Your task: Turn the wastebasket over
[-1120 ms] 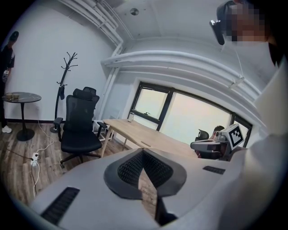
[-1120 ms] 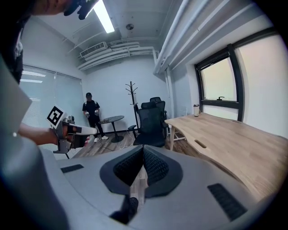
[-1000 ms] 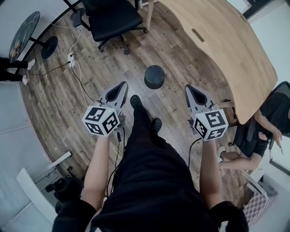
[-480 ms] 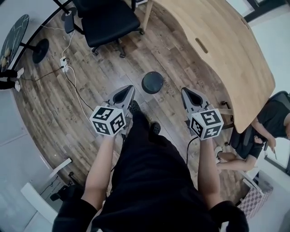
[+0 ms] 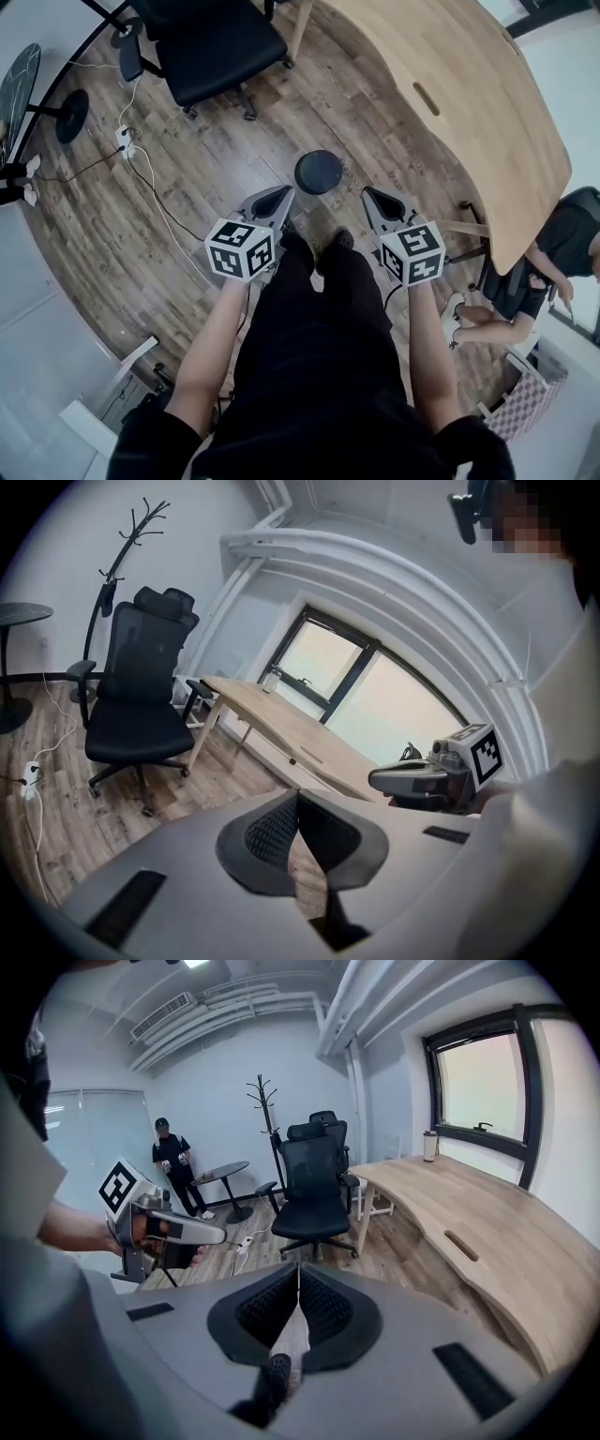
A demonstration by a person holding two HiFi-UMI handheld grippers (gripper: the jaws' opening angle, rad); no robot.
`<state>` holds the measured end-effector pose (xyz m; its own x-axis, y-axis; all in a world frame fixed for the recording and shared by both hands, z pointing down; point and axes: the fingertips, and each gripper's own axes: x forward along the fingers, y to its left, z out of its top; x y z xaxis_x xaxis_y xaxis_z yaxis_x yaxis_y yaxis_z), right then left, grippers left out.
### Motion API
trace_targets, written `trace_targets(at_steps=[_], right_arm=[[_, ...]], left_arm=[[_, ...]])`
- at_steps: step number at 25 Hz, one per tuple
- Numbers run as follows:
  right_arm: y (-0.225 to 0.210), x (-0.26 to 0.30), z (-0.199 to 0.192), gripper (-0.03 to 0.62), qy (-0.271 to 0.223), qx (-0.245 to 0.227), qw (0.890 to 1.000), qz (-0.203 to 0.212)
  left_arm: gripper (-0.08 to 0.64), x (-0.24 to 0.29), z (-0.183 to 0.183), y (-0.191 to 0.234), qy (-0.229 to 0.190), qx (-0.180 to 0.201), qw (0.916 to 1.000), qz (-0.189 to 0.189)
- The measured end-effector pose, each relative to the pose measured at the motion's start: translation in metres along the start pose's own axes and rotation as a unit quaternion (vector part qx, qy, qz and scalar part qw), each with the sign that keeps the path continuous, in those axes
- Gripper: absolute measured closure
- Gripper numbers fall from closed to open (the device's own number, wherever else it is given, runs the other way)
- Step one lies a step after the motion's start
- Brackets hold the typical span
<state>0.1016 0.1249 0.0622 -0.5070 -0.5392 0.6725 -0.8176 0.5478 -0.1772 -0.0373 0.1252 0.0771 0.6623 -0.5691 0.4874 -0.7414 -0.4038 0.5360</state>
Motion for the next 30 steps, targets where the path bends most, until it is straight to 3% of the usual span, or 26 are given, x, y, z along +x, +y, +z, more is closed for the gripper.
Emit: trace_targets(at_steps=[6,13,23,30], right_arm=[[-0.007,0.027,-0.006,0.558,0.037,-0.013,0.999,0.018],[-0.021,0.061,-0.021,0.558,0.079,-0.05,0.994,0.058],[-0.07,0.137,-0.083,0.558,0.154,-0.095,0.973,0.144],[-0.093,0.184,-0.136,0.558,0.195,-0.126,0.958,0.167]], left_arm=[[0.543,0.018,-0.007,0.011,0.013,-0.017,0.9997,0.008],[0.543,0.041,-0.028,0.032,0.028,-0.054,0.9968,0.052],[0.541,0.112,-0.075,0.055,0.026,-0.109,0.9861,0.122],[0.541,0.161,-0.124,0.074,0.028,-0.152,0.9753,0.158]])
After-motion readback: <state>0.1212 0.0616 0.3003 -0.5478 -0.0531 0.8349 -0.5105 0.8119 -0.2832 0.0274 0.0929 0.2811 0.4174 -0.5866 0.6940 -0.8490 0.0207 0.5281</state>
